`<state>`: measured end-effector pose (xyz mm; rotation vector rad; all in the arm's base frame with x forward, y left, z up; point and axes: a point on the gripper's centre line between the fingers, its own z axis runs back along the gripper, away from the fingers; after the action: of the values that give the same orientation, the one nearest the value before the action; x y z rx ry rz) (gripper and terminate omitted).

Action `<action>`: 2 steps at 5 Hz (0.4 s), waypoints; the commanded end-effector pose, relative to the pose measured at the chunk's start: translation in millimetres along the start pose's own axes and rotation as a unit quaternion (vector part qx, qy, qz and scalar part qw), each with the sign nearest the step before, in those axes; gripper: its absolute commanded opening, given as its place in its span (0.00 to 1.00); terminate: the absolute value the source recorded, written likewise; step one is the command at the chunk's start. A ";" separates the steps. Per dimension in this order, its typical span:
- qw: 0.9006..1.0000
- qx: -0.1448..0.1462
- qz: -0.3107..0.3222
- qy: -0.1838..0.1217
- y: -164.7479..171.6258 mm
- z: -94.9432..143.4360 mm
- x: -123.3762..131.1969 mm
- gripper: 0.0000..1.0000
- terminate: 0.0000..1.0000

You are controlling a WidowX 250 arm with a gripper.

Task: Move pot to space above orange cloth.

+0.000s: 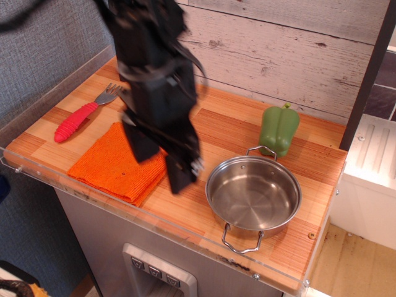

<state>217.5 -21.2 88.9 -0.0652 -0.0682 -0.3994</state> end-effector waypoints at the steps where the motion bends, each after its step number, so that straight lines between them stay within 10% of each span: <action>1: 0.999 0.039 0.017 -0.004 -3.7 -32.7 41.7 1.00 0.00; 2: 0.998 0.053 0.033 -0.030 -6.6 -37.5 60.5 1.00 0.00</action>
<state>269.8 -53.8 46.9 0.0225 -0.1127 -0.3159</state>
